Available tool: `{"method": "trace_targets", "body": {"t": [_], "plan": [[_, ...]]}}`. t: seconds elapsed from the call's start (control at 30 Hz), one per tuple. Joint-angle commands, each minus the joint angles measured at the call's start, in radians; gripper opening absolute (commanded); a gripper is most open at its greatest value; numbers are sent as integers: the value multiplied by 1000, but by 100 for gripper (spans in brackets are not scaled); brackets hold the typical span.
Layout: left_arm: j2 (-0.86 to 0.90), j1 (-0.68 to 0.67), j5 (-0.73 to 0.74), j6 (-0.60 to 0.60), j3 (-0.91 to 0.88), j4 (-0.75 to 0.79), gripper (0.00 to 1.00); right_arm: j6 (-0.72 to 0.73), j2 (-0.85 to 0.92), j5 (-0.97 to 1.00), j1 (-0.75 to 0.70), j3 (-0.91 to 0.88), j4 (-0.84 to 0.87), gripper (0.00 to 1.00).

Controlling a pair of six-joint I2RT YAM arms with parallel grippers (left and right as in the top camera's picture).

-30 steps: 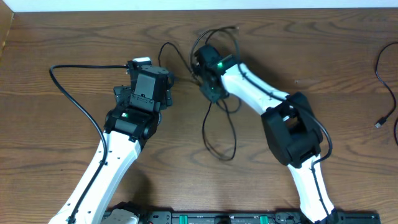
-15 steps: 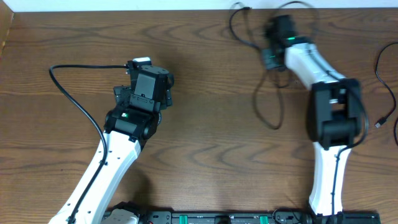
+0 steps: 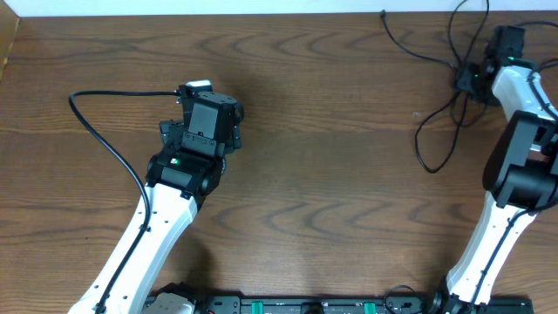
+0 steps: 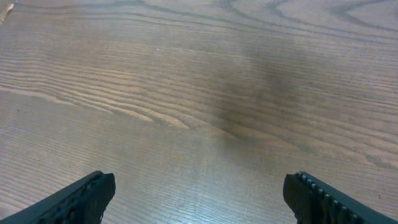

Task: Untangle cables

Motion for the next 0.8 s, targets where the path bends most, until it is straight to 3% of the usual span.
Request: {"method": "trace_targets", "body": {"t": [0.0,0.1,0.13,0.17,0.27,0.53,0.77], "plan": [[6,0,-25,6,9,-2,92,128,39,-71,-13,-3,-20,78],[6,0,-25,6,9,-2,91,185,39,-159,-13,34,-24,85],[6,0,-25,6,9,-2,91,202,39,-221,-13,61,-24,96],[6,0,-25,6,9,-2,92,203,39,-241,-13,72,-26,99],[6,0,-25,6,9,-2,91,203,38,-261,-7,163,-94,99],[6,0,-25,6,9,-2,92,33,21,-195,-3,604,-531,99],[6,0,-25,6,9,-2,91,-138,8,-195,0,814,-858,99]]}}
